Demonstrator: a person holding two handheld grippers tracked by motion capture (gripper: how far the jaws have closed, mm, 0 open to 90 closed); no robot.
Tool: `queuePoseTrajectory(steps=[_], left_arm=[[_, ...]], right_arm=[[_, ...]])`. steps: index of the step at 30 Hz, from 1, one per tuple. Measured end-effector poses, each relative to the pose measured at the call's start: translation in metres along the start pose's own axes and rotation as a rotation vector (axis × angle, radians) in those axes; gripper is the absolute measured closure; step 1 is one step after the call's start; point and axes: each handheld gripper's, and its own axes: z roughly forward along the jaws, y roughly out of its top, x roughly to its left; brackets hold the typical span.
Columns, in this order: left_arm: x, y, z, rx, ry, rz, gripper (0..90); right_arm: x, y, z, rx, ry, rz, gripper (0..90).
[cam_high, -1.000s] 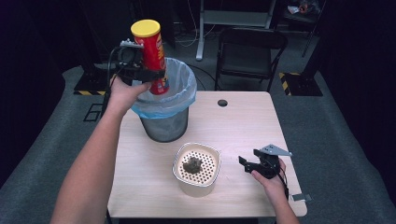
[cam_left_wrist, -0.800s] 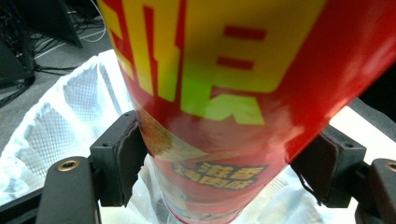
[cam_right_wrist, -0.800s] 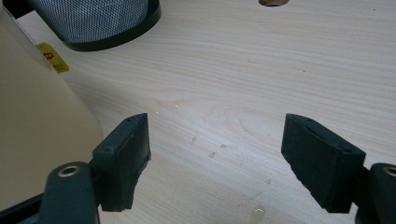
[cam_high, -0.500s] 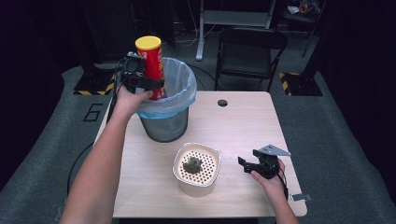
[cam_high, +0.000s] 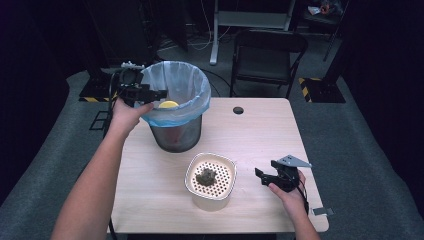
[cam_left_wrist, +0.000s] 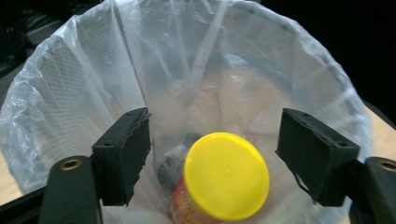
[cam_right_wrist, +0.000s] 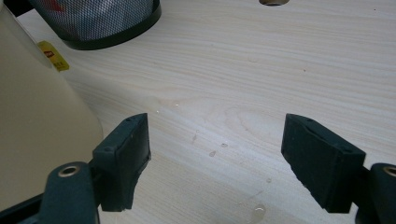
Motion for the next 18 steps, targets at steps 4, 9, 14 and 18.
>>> queuePoseTrajectory(steps=[4, 9, 14, 18], left_arm=[[-0.004, -0.004, -0.015, -0.011, -0.035, 0.007, 29.6], [-0.012, -0.017, -0.031, -0.006, -0.065, 0.053, 33.3], [-0.013, -0.035, -0.044, -0.022, -0.093, 0.065, 36.4], [-0.013, -0.049, -0.051, -0.029, -0.107, 0.066, 38.1]], right_arm=[[-0.001, 0.000, 0.000, 0.004, -0.004, -0.007, 23.0], [-0.001, 0.000, -0.001, 0.003, -0.004, -0.011, 23.2], [-0.001, 0.000, -0.001, 0.003, -0.005, -0.003, 23.2], [0.000, 0.000, -0.001, 0.007, -0.004, -0.010, 23.2]])
